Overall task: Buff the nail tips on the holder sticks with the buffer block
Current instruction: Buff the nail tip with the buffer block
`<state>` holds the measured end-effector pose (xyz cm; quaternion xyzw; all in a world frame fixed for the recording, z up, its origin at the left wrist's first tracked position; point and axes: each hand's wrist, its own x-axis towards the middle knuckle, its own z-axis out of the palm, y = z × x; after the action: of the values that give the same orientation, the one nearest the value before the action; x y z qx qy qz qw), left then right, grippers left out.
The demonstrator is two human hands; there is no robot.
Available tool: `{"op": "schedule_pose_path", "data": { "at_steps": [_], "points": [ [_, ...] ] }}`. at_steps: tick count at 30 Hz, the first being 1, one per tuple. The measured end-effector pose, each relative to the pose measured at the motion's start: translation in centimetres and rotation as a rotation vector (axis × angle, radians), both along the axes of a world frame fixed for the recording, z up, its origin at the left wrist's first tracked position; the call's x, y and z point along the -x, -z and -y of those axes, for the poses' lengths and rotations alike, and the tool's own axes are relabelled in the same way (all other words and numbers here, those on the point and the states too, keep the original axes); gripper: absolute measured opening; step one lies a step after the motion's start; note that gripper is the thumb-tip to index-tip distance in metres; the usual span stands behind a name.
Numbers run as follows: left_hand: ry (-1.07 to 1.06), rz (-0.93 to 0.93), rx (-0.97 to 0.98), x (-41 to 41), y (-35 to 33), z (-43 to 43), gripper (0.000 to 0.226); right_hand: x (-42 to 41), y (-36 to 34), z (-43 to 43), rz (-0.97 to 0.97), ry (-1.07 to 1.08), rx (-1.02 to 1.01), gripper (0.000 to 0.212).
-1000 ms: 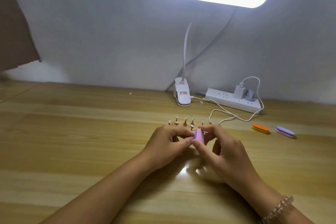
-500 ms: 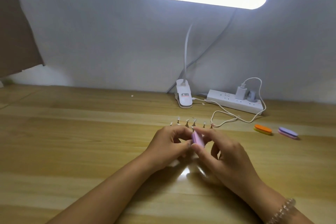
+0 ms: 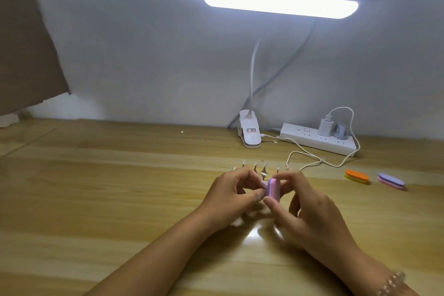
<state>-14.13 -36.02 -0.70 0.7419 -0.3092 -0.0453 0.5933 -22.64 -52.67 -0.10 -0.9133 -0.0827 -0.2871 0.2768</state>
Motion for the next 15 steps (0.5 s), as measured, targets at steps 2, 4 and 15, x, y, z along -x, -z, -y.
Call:
{"op": "schedule_pose_path", "data": {
  "at_steps": [2,4,15],
  "points": [
    [-0.008,-0.007,0.001,-0.03,0.04,0.09,0.012,-0.25,-0.09,0.31,0.034,0.04,-0.073,0.038],
    [-0.003,-0.022,0.009,-0.07,0.1,0.11,0.016,-0.03,-0.17,0.22,0.048,0.015,-0.068,0.041],
    [0.013,-0.022,-0.003,-0.5,0.59,0.1,0.005,0.2,0.01,0.02,0.029,-0.023,0.004,0.036]
  ]
}}
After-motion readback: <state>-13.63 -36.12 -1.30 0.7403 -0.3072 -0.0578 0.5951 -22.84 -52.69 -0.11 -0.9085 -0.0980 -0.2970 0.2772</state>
